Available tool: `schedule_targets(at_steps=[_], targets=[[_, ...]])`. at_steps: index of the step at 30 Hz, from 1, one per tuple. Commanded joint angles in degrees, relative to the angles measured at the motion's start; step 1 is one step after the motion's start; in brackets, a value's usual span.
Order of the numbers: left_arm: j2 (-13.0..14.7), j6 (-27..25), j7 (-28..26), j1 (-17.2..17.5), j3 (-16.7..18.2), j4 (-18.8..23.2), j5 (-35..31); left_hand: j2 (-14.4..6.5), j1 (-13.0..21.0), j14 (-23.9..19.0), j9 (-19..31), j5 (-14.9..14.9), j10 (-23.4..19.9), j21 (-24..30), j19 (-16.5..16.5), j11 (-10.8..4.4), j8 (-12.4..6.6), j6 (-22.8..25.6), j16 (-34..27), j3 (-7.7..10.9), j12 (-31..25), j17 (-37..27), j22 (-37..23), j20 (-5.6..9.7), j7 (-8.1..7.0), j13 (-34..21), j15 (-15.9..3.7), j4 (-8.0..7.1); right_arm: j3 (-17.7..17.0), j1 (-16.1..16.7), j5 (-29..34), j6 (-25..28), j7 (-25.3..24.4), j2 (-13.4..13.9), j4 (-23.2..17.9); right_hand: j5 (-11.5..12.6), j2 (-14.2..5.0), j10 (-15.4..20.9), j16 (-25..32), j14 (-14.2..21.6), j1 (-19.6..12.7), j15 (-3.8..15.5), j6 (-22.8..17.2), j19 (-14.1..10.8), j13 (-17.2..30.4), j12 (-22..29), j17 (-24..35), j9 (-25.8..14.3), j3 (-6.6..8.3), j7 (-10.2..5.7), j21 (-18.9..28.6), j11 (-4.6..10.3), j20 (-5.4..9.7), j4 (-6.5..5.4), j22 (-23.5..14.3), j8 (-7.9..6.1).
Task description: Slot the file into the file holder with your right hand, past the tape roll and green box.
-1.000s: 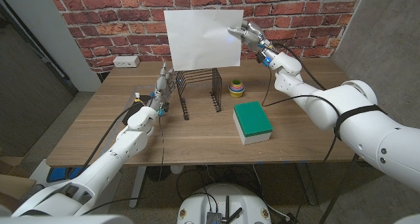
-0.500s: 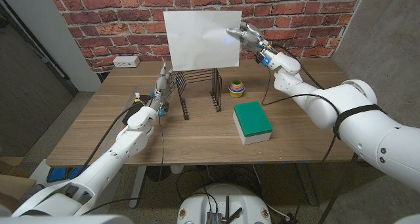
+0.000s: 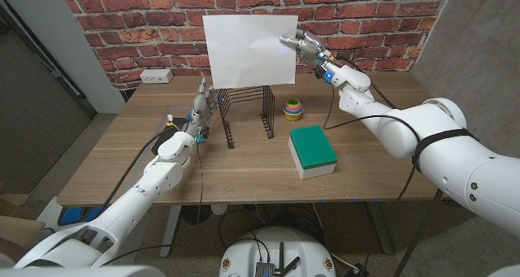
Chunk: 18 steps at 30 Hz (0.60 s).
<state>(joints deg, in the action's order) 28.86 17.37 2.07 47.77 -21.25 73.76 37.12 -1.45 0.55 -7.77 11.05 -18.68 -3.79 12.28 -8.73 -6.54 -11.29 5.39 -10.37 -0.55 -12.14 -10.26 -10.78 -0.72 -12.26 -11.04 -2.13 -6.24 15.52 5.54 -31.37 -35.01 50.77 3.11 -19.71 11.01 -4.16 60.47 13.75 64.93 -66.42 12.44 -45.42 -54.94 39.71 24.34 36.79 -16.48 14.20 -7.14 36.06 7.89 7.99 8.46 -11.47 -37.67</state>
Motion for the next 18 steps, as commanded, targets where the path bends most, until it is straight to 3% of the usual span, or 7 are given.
schedule_targets(at_steps=[1, 18], targets=[[0.0, 0.0, 0.0, 0.0, 0.0, 0.0, 0.0, -0.3, -0.1, -0.4, 0.2, -0.6, 0.1, 0.1, -0.2, -0.43, -0.11, 0.1, -0.3, 0.29, -0.1, -0.1, -0.3, -0.05, -0.30, -0.3, -0.14, -0.21, -0.5, -0.1, 1.7, 2.8, -1.5, -0.4, 0.1, 0.4, -0.47, 4.3, -0.2, -0.3, 0.0, 1.04, -0.1, 0.5, 0.2, -0.2, 0.2, -0.1, -0.06, 0.06, 0.4, 4.12, 3.86, 0.09, 0.1, -0.39], [0.0, 0.0, 0.0, 0.0, 0.0, 0.0, 0.0, -0.3, -0.1, -0.4, 0.2, -0.6, 0.0, 0.1, -0.2, -0.38, -0.11, 0.1, -0.3, 0.30, -0.1, -0.1, -0.3, -0.09, -0.30, -0.3, -0.16, -0.21, -2.4, 0.1, 2.2, 4.1, -0.2, -0.9, 0.1, 0.4, -0.52, 4.3, -0.3, -0.5, 0.1, 1.06, -0.1, 1.0, 0.5, -0.5, 0.4, 0.0, -0.10, 0.15, 0.9, 4.13, 3.83, 0.11, 0.1, -0.39]])
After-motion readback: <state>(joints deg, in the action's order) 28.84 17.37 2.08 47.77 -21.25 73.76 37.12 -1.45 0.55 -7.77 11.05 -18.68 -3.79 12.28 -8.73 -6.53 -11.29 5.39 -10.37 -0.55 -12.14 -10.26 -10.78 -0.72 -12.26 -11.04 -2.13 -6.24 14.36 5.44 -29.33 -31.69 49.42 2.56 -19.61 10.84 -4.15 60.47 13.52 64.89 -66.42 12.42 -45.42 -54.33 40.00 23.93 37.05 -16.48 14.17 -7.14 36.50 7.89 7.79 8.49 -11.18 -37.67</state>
